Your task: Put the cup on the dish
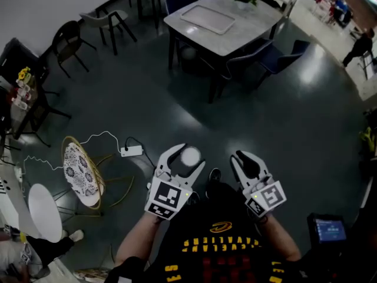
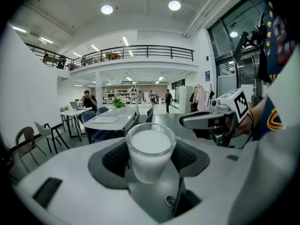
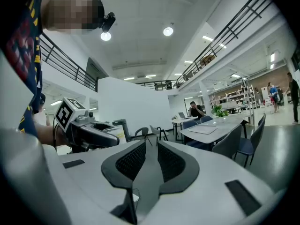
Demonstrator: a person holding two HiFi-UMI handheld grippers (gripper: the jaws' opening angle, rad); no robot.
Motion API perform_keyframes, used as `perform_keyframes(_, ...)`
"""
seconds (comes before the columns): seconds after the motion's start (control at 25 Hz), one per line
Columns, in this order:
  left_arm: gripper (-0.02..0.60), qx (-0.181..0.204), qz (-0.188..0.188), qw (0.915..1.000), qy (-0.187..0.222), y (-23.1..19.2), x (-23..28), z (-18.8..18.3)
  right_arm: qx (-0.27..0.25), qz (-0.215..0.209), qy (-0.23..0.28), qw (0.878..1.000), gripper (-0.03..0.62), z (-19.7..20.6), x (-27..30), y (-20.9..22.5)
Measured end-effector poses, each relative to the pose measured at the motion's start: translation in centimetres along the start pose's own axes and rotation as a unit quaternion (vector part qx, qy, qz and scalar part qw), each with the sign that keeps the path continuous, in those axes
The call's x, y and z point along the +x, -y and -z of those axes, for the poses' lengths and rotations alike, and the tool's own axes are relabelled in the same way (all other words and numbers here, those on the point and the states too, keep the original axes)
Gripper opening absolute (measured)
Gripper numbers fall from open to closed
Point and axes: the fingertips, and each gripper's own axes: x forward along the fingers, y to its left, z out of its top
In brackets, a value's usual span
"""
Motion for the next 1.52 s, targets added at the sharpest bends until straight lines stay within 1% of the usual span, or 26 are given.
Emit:
perform_keyframes(0.2,0.264,0.009,0.014,0.9998,-0.014,-0.9,2.3,-0.8,-0.018,-0.026,0.005,0.999,0.071,-0.4,2.1,0.9)
perform_keyframes(0.36,0.264,0.014,0.014,0.9995,-0.023,-3.0,5.0,-2.1,-0.015,-0.055,-0.002,0.998,0.072,-0.3,4.9,2.9)
perform_keyframes(0.44,0.264,0.014,0.013,0.9995,-0.026,-4.1,6.5,-2.9,-0.014,-0.070,-0.004,0.997,0.114,-0.4,6.4,4.2)
perform_keyframes(0.52,0.264,0.014,0.011,0.9994,-0.029,-5.1,8.1,-3.7,-0.016,-0.087,-0.009,0.996,0.115,-0.3,7.7,5.5)
perform_keyframes(0.68,0.264,0.017,0.007,0.9993,-0.032,-6.8,11.3,-6.0,-0.025,-0.123,-0.030,0.992,0.115,-1.3,10.3,7.6)
perform_keyframes(0.76,0.264,0.018,0.007,0.9992,-0.034,-7.4,13.0,-7.1,-0.035,-0.144,-0.022,0.989,0.117,-1.7,11.4,8.7)
perform_keyframes(0.84,0.264,0.016,0.007,0.9991,-0.037,-7.9,14.5,-7.8,-0.043,-0.155,-0.016,0.987,0.122,-2.3,12.4,9.8)
perform_keyframes(0.88,0.264,0.014,0.006,0.9991,-0.038,-8.1,15.2,-8.0,-0.044,-0.159,-0.014,0.986,0.151,-2.6,12.9,10.3)
perform_keyframes(1.0,0.264,0.002,0.003,0.9992,-0.039,-9.1,17.0,-8.9,-0.044,-0.174,-0.009,0.984,0.160,-3.5,14.2,11.4)
perform_keyframes(1.12,0.264,-0.007,0.015,0.9992,-0.036,-9.6,18.9,-10.1,-0.049,-0.196,-0.008,0.979,0.181,-4.0,15.4,12.4)
perform_keyframes(1.24,0.264,0.004,0.022,0.9990,-0.037,-10.1,20.6,-11.2,-0.052,-0.219,-0.008,0.974,0.188,-4.4,16.4,13.4)
perform_keyframes(1.28,0.264,0.007,0.020,0.9990,-0.039,-10.3,21.1,-11.6,-0.053,-0.223,-0.008,0.973,0.201,-4.6,16.8,13.8)
perform_keyframes(1.36,0.264,0.009,0.013,0.9990,-0.042,-10.8,22.1,-12.3,-0.059,-0.228,-0.009,0.972,0.202,-5.0,17.6,14.6)
perform_keyframes(1.52,0.264,-0.003,-0.007,0.9989,-0.047,-12.4,23.5,-13.2,-0.083,-0.239,-0.004,0.968,0.204,-5.9,19.7,15.4)
